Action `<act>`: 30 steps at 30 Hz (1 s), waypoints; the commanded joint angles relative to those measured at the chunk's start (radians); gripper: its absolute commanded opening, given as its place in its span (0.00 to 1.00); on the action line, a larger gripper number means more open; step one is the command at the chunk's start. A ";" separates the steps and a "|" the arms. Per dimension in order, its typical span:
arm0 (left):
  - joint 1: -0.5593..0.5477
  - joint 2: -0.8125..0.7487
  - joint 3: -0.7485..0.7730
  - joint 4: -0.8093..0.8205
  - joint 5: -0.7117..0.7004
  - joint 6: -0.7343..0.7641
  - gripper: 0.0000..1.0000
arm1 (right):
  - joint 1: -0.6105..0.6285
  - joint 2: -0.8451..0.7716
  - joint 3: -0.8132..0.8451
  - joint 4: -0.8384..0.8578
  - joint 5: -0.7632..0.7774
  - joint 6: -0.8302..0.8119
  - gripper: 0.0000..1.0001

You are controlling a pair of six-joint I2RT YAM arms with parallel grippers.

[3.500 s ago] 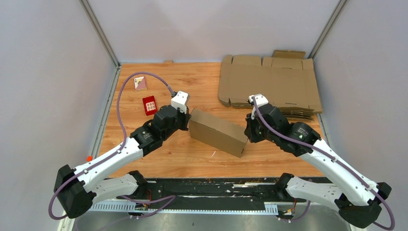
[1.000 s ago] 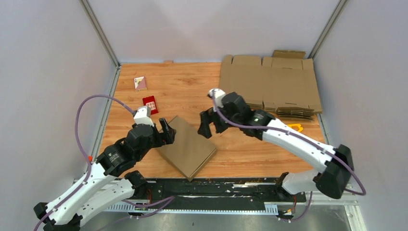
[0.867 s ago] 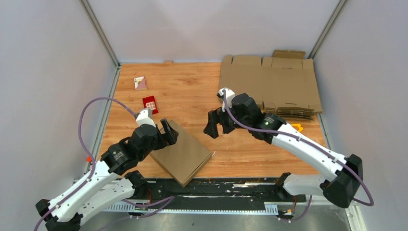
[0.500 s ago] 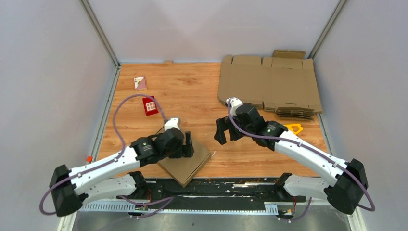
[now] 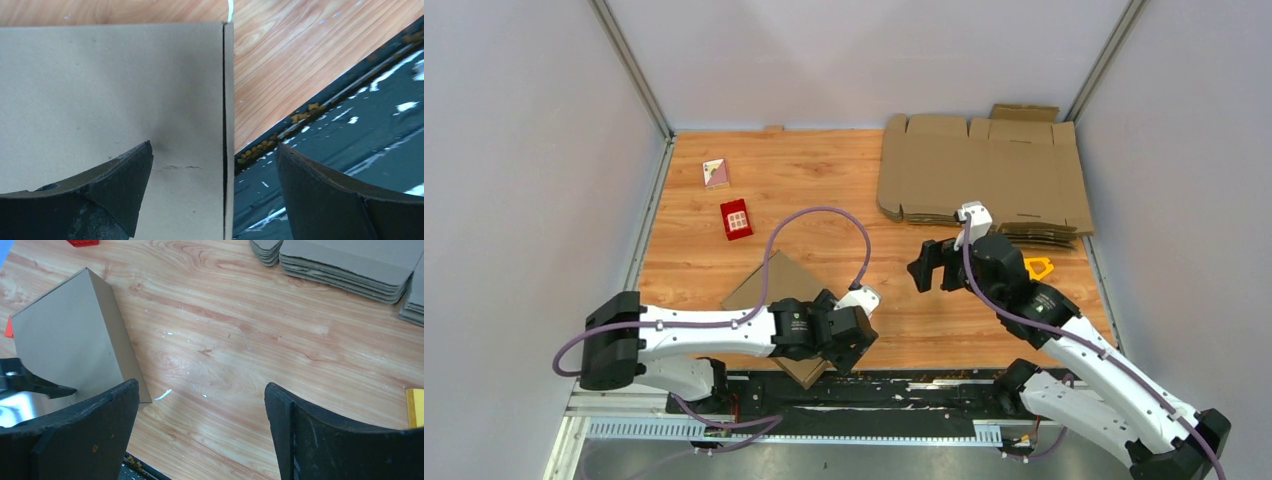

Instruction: Fold the paper box

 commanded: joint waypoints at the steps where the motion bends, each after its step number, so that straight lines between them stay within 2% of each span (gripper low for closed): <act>1: -0.005 0.046 -0.021 -0.013 -0.011 0.038 0.97 | -0.008 -0.029 -0.014 0.048 0.018 -0.007 0.96; 4: 0.013 0.088 -0.020 -0.057 -0.113 -0.017 0.97 | -0.008 -0.019 -0.017 0.049 0.003 -0.003 0.96; 8: 0.179 0.139 -0.052 -0.083 -0.158 -0.069 0.92 | -0.008 -0.011 -0.028 0.067 -0.014 0.004 0.96; 12: 0.290 0.077 -0.121 0.068 -0.141 -0.052 0.91 | -0.008 -0.002 -0.035 0.081 -0.036 0.012 0.96; 15: 0.421 0.036 -0.154 0.243 -0.073 -0.007 0.89 | -0.009 0.005 -0.040 0.087 -0.048 0.016 0.96; 19: 0.559 0.100 -0.082 0.335 -0.018 0.058 0.88 | -0.009 0.015 -0.046 0.096 -0.075 0.029 0.96; 23: 0.595 0.117 0.058 0.264 -0.038 0.084 0.92 | -0.008 0.016 -0.047 0.088 -0.089 0.029 0.95; 26: 0.596 0.024 0.080 0.166 -0.070 0.042 0.97 | -0.008 0.012 -0.049 0.070 -0.097 0.023 0.96; 30: 0.596 -0.154 0.037 0.025 -0.111 -0.054 1.00 | -0.009 -0.003 -0.069 0.083 -0.106 0.022 0.96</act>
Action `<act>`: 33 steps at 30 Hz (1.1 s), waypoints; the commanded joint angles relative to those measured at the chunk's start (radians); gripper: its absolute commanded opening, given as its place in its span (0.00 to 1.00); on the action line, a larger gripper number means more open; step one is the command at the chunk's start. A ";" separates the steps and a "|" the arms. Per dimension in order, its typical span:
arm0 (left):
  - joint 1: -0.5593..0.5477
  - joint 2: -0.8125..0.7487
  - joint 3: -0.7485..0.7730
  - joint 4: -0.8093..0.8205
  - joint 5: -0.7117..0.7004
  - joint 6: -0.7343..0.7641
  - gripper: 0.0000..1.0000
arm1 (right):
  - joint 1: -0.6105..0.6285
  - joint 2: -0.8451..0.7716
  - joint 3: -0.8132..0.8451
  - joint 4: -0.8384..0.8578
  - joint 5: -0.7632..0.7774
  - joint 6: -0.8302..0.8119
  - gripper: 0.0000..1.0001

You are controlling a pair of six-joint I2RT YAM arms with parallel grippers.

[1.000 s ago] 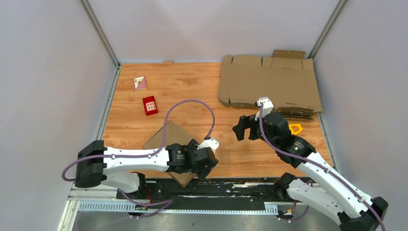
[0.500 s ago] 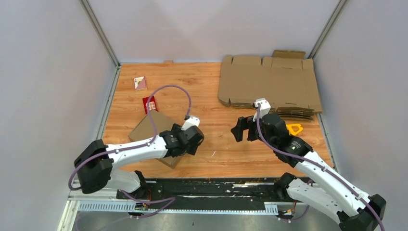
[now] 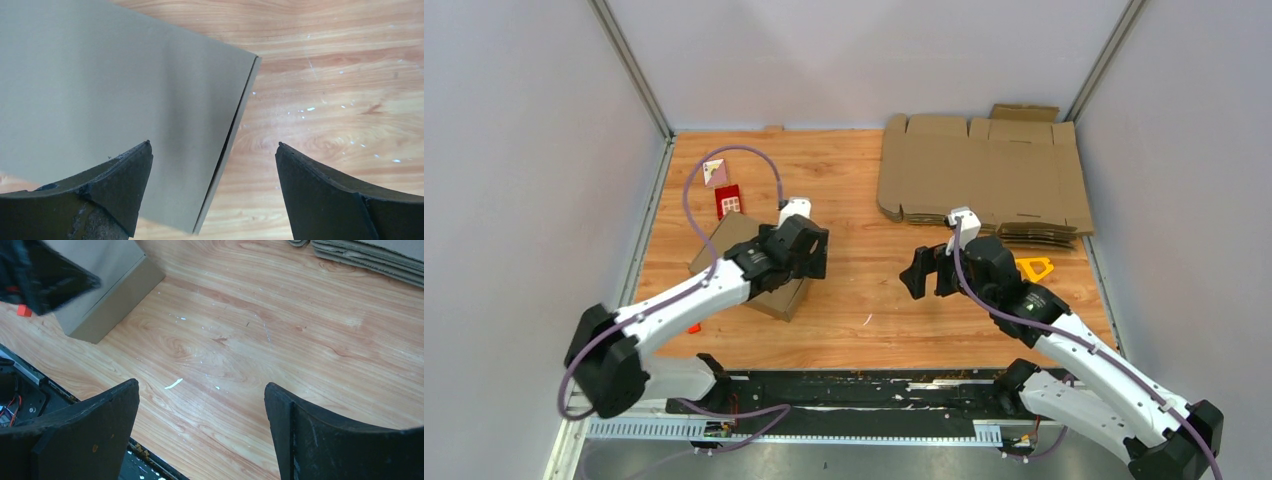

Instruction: Fold the paper box

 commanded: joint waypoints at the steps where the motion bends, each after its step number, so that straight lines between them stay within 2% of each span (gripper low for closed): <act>1: -0.001 -0.229 -0.025 -0.180 -0.061 -0.116 1.00 | -0.005 -0.021 -0.025 0.043 -0.023 0.008 0.96; 4: 0.002 -0.381 -0.103 -0.267 -0.182 -0.254 1.00 | -0.004 -0.017 -0.033 0.057 -0.068 0.010 0.96; 6: 0.033 -0.453 -0.165 -0.279 -0.203 -0.312 1.00 | -0.004 -0.012 -0.034 0.065 -0.083 0.011 0.96; 11: 0.175 -0.528 -0.323 -0.254 -0.011 -0.523 1.00 | -0.003 -0.018 -0.034 0.064 -0.102 0.014 0.96; 14: 0.182 -0.499 -0.369 -0.241 0.022 -0.619 1.00 | -0.004 -0.039 -0.034 0.053 -0.100 0.015 0.96; 23: 0.209 -0.276 -0.399 0.042 0.115 -0.576 0.98 | -0.003 -0.058 -0.015 0.022 -0.103 0.027 0.96; 26: 0.203 -0.255 -0.434 0.153 0.201 -0.576 0.87 | -0.003 -0.048 -0.002 0.018 -0.098 0.016 0.95; 29: 0.161 -0.240 -0.464 0.280 0.227 -0.518 0.67 | -0.003 -0.034 0.005 0.026 -0.088 0.006 0.96; 31: 0.140 -0.209 -0.437 0.279 0.236 -0.469 0.55 | -0.004 -0.021 0.012 0.026 -0.097 0.008 0.96; 33: 0.135 -0.184 -0.384 0.226 0.216 -0.406 0.36 | -0.004 -0.012 0.009 0.039 -0.107 0.014 0.96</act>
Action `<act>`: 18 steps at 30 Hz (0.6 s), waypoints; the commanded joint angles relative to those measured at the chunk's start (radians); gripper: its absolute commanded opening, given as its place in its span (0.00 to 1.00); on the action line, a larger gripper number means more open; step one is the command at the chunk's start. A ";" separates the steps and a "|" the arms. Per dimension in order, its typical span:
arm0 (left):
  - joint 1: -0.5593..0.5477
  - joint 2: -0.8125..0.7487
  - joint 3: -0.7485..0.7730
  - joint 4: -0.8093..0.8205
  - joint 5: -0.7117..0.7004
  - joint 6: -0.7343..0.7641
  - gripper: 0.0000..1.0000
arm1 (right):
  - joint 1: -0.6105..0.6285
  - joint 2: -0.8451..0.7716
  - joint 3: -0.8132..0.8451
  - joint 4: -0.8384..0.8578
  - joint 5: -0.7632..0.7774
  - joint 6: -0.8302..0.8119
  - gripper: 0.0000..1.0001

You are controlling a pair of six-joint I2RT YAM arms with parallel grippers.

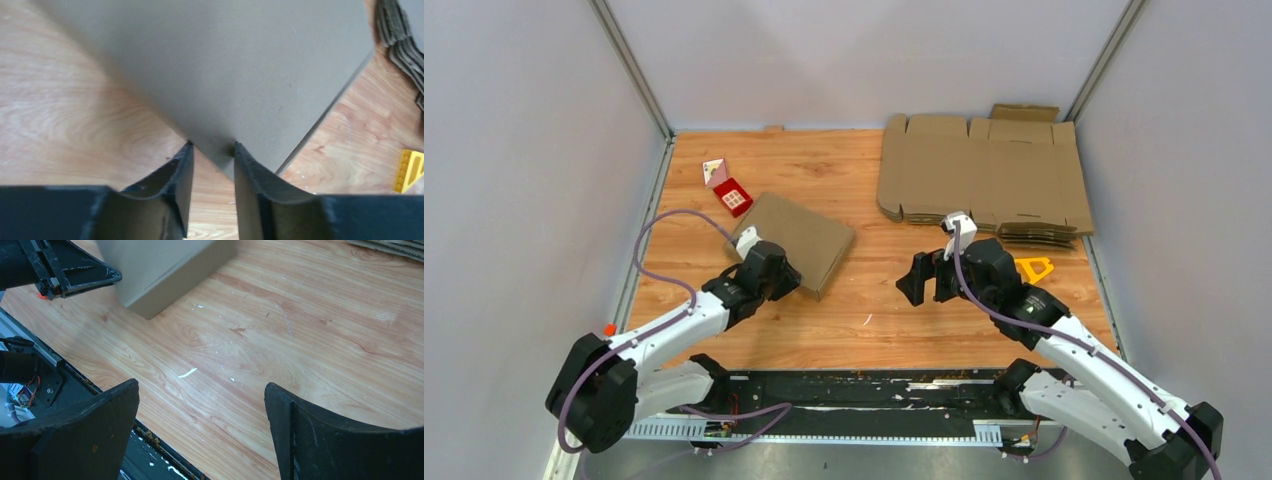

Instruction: Fold the paper box

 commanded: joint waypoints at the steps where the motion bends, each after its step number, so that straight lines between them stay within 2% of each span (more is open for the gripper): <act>1: -0.030 0.070 0.055 -0.083 0.029 0.172 0.25 | -0.003 0.019 0.040 0.035 -0.017 0.008 0.96; 2: -0.030 0.070 0.072 -0.117 0.018 0.196 0.15 | -0.003 0.025 0.042 0.037 -0.018 0.012 0.95; 3: -0.030 0.064 0.086 -0.158 0.016 0.217 0.11 | -0.004 0.031 0.048 0.036 -0.022 0.017 0.95; 6: -0.035 0.023 0.088 -0.210 -0.003 0.260 0.13 | -0.003 0.044 0.057 0.043 -0.038 0.018 0.95; 9: -0.031 -0.017 0.073 -0.193 -0.056 0.292 0.15 | -0.003 0.052 0.060 0.047 -0.042 0.015 0.95; 10: -0.031 -0.012 0.083 -0.172 -0.050 0.349 0.15 | -0.003 0.053 0.061 0.044 -0.048 0.015 0.95; 14: -0.015 0.094 0.192 -0.186 -0.144 0.459 0.14 | -0.004 0.048 0.072 0.024 -0.062 0.003 0.95; 18: 0.071 0.274 0.319 -0.171 -0.191 0.503 0.11 | -0.003 0.039 0.108 -0.025 -0.060 -0.012 0.95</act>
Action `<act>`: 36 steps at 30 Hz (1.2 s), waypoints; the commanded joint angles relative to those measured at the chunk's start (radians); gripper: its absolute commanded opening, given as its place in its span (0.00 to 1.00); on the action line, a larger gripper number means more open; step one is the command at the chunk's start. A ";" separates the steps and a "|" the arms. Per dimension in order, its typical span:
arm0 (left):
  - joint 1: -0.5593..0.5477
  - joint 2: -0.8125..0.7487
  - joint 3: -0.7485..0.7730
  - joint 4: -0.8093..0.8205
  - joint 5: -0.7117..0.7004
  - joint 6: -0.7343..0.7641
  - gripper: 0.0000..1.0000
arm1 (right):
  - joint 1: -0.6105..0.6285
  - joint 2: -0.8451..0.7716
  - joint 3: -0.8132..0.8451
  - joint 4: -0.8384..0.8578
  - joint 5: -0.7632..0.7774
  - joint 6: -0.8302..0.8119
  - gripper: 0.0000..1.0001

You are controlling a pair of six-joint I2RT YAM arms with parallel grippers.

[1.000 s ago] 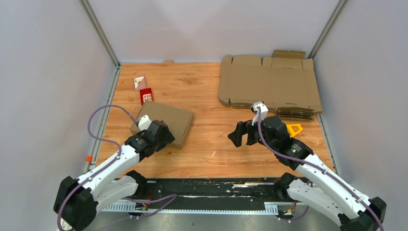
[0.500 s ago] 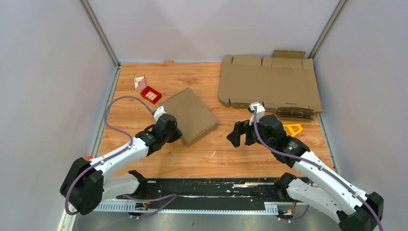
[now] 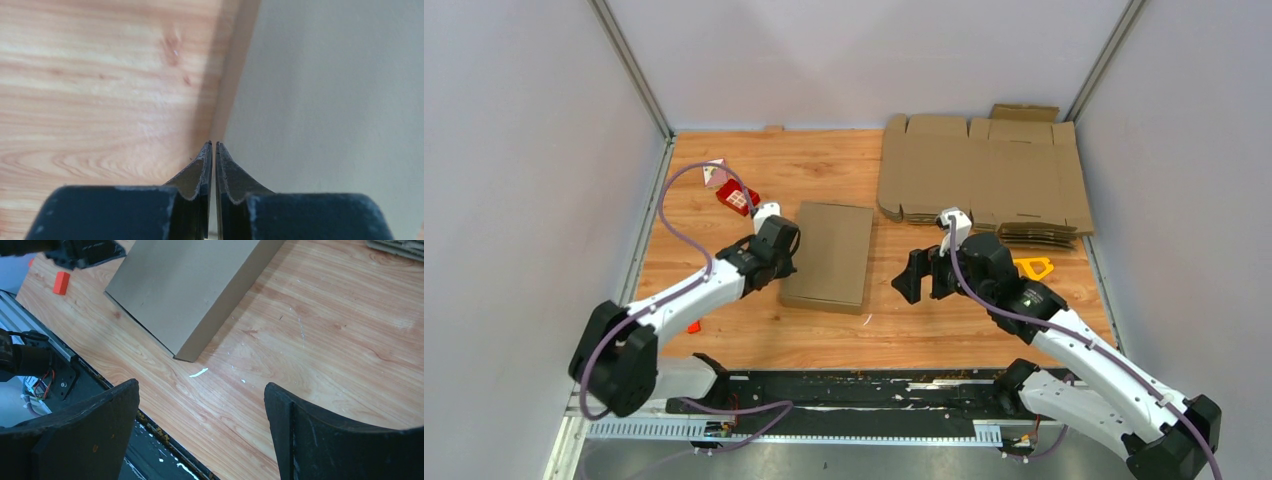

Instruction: Fold the paper box

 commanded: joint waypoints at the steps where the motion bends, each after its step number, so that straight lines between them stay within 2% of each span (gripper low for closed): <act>1: 0.088 0.169 0.131 0.005 -0.099 0.116 0.11 | -0.004 -0.017 0.080 -0.029 -0.015 -0.018 0.95; 5: 0.172 0.352 0.268 0.047 -0.083 0.142 0.11 | -0.003 -0.038 0.105 -0.071 -0.011 -0.029 0.95; 8: 0.228 0.481 0.412 0.017 -0.027 0.177 0.12 | -0.004 -0.050 0.120 -0.104 -0.004 -0.038 0.95; 11: 0.234 0.514 0.500 -0.051 0.003 0.249 0.20 | -0.003 -0.066 0.129 -0.127 0.005 -0.044 0.95; 13: 0.234 0.432 0.419 0.017 0.021 0.282 0.35 | -0.004 -0.075 0.121 -0.127 0.011 -0.045 0.95; 16: 0.231 0.263 0.263 0.123 0.107 0.314 0.67 | -0.004 -0.075 0.104 -0.110 0.006 -0.044 0.95; 19: 0.154 0.121 0.198 0.108 0.133 0.347 0.96 | -0.003 -0.054 0.100 -0.104 -0.011 -0.044 0.95; 20: 0.107 0.085 0.189 0.081 0.119 0.351 0.99 | -0.003 -0.049 0.101 -0.103 -0.013 -0.046 0.95; 23: -0.029 0.018 0.173 0.011 0.157 0.326 1.00 | -0.003 -0.043 0.101 -0.099 -0.015 -0.048 0.95; 27: -0.216 -0.010 0.186 -0.049 0.131 0.314 1.00 | -0.003 -0.045 0.101 -0.092 -0.018 -0.043 0.95; 32: -0.372 0.073 0.239 -0.087 0.115 0.330 1.00 | -0.003 -0.095 0.093 -0.096 0.013 -0.029 0.95; 36: -0.510 0.172 0.321 -0.226 0.031 0.281 1.00 | -0.003 -0.153 0.093 -0.119 0.056 -0.023 0.95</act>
